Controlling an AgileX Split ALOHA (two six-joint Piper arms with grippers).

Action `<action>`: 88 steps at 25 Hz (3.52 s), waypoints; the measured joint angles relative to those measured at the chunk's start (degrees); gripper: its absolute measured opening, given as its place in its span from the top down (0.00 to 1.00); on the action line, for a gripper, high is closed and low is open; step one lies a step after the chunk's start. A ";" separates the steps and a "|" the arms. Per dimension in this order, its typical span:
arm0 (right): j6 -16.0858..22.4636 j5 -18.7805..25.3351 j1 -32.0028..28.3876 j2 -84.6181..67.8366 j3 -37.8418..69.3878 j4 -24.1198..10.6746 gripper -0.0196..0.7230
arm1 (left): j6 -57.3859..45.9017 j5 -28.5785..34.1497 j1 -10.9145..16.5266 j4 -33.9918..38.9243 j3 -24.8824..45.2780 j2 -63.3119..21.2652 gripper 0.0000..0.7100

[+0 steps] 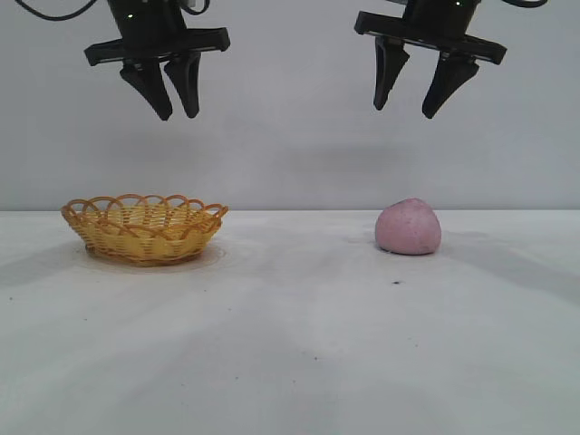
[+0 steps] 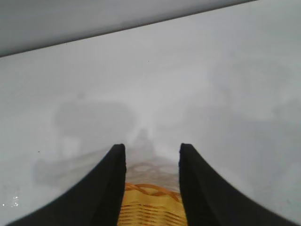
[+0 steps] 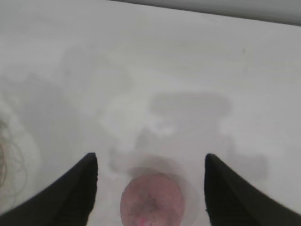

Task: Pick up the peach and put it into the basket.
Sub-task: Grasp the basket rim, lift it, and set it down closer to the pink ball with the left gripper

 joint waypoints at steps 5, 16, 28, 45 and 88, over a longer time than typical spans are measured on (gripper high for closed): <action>-0.09 0.00 0.00 0.00 0.00 0.00 0.41 | 0.00 0.10 0.00 0.00 0.00 0.00 0.69; -0.98 1.09 0.00 0.00 0.00 0.00 0.41 | 4.12 8.43 5.80 -2.23 -0.02 0.00 0.69; -1.23 1.09 0.00 0.00 -0.05 0.00 0.41 | 13.29 11.08 12.10 -8.25 4.40 5.45 0.69; -1.46 1.68 0.00 0.00 -0.05 -3.04 0.41 | 16.70 6.61 12.10 -24.67 11.96 5.71 1.00; -1.46 2.66 0.00 0.00 -0.05 -3.06 0.41 | 44.15 -19.34 2.65 -64.41 64.19 -20.16 0.50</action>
